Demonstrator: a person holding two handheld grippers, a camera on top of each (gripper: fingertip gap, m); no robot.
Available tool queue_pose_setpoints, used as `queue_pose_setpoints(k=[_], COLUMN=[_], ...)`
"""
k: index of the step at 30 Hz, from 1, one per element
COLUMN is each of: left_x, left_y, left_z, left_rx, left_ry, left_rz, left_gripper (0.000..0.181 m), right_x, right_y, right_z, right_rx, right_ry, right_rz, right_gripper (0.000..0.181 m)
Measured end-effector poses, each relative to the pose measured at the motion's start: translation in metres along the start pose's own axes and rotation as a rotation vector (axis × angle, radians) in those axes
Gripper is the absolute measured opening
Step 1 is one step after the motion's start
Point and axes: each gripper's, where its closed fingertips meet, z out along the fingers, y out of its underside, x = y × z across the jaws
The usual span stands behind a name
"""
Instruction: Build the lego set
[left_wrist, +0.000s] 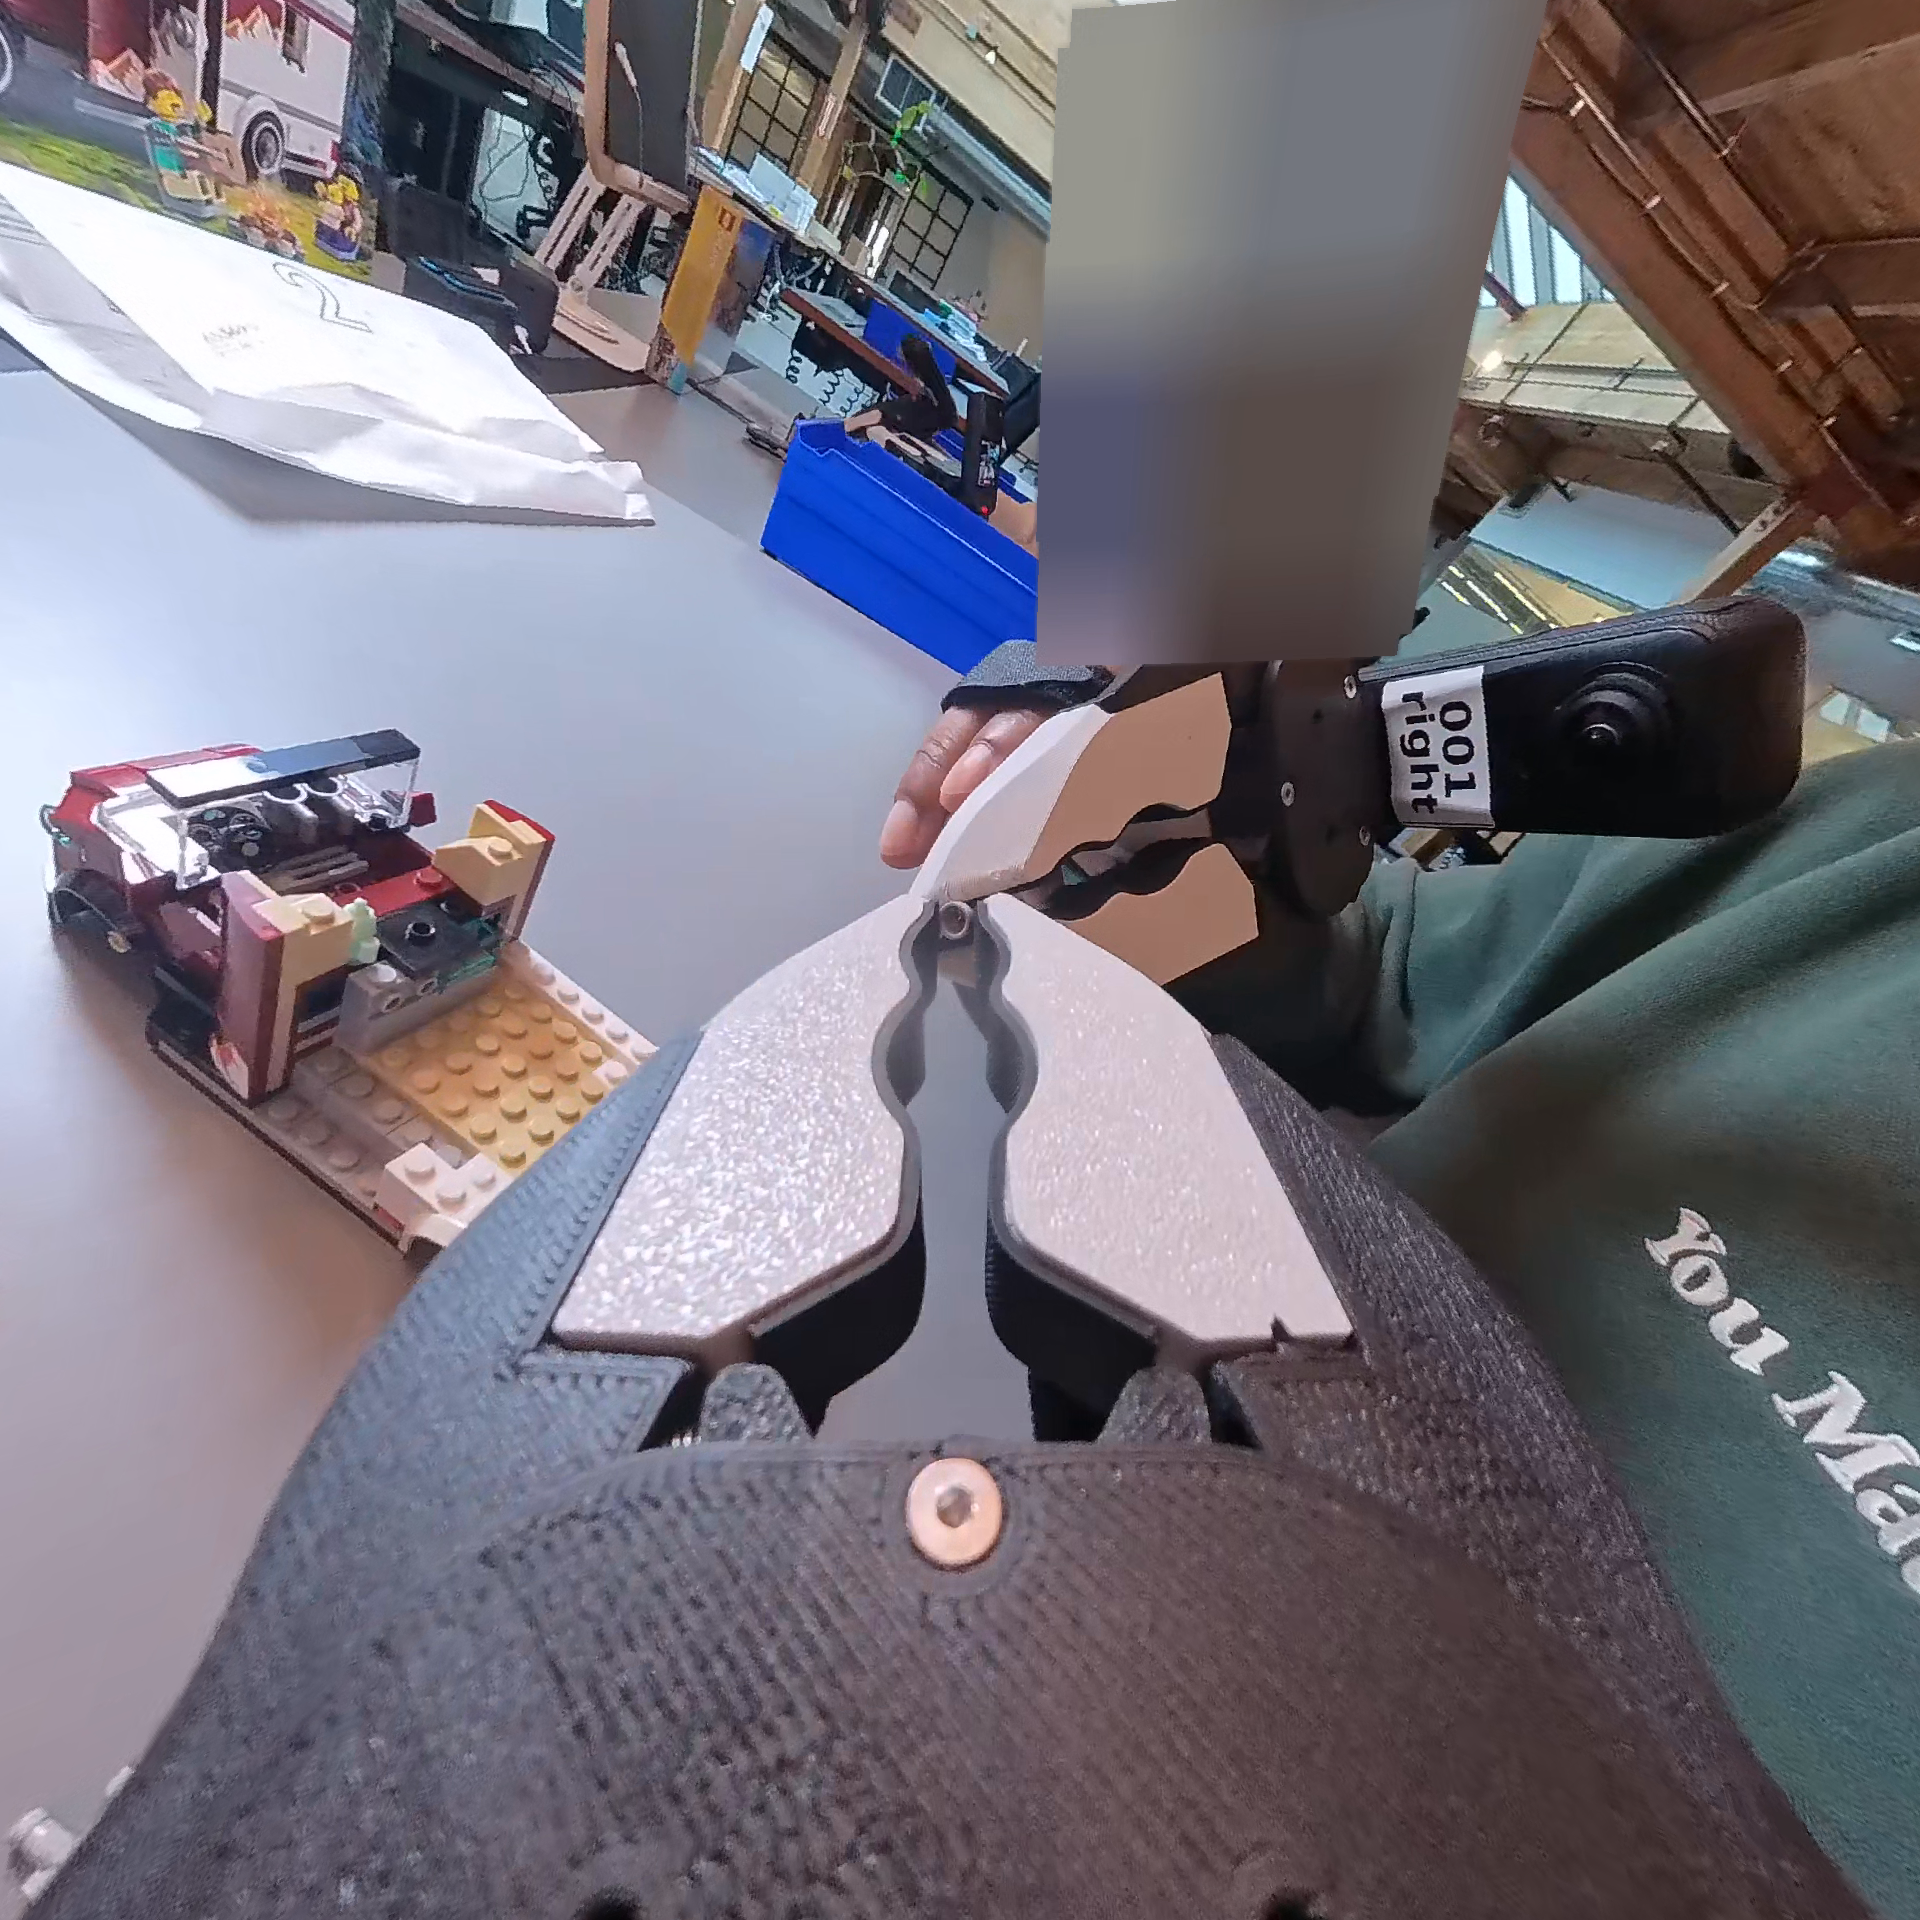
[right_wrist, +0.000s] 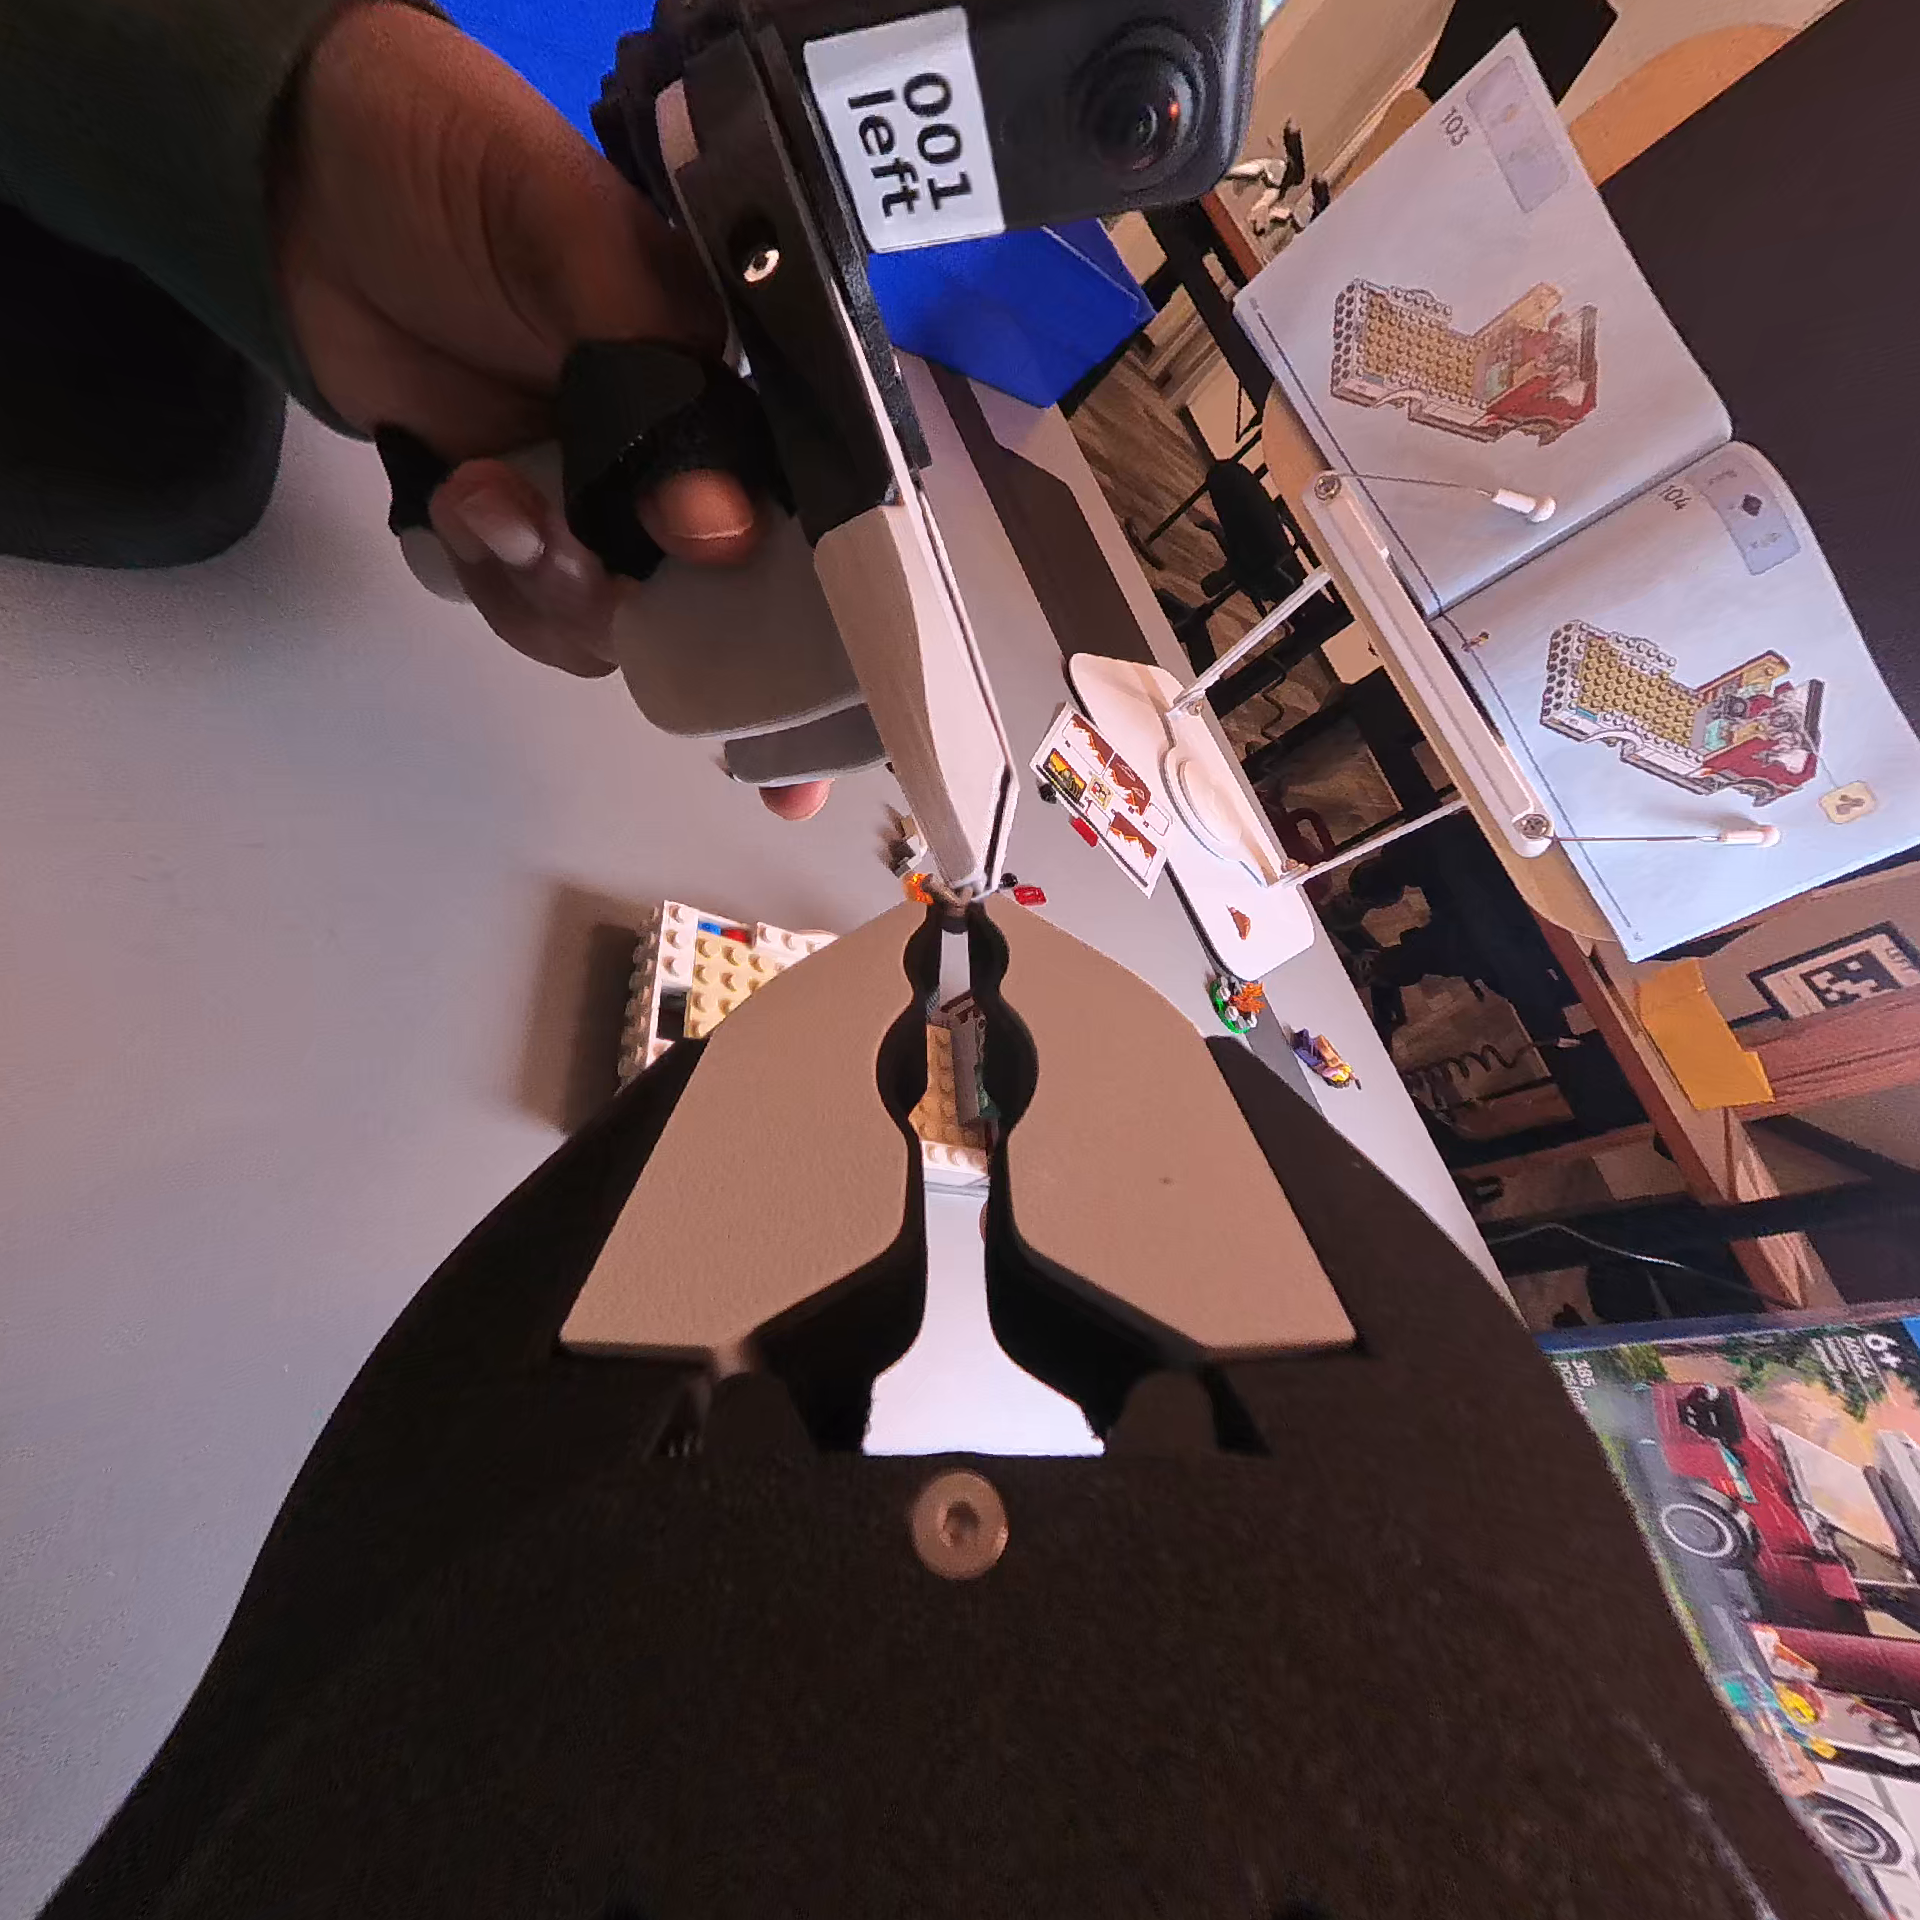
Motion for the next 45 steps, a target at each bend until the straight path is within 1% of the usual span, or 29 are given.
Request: queue_pose_setpoints(k=[3,7,11,17,20,25,29,36,45], left_x=[-0.001,-0.001,0.001,0.0,0.0,0.001,0.003,0.006,0.005], left_y=[-0.003,-0.011,-0.014,-0.017,-0.02,-0.026,-0.028,-0.027,-0.026], left_z=[-0.001,-0.005,-0.005,-0.005,-0.006,-0.008,-0.008,-0.006,-0.006], left_rx=[0.037,0.104,0.133,0.171,0.204,0.253,0.265,0.266,0.269], left_ry=[0.01,0.051,0.073,0.052,0.035,0.0,-0.001,-0.011,-0.026], left_rz=[-0.031,-0.102,-0.128,-0.115,-0.111,-0.068,-0.051,-0.014,0.014], left_gripper=[0.006,0.006,0.006,0.006,0.006,0.006,0.006,0.006,0.006], right_x=[0.002,0.007,0.008,0.012,0.013,0.016,0.018,0.019,0.019], right_y=[-0.002,-0.008,-0.014,-0.019,-0.02,-0.02,-0.023,-0.026,-0.024], right_z=[-0.001,-0.006,-0.008,-0.009,-0.007,-0.004,-0.005,-0.006,-0.006], right_rx=[0.022,0.084,0.138,0.179,0.176,0.166,0.186,0.212,0.199], right_ry=[-0.008,-0.038,-0.082,-0.112,-0.1,-0.059,-0.068,-0.091,-0.099], right_rz=[0.057,0.18,0.298,0.459,0.514,0.601,0.64,0.686,0.685], right_gripper=[0.005,0.008,0.01,0.011,0.015,0.015,0.011,0.011,0.011])
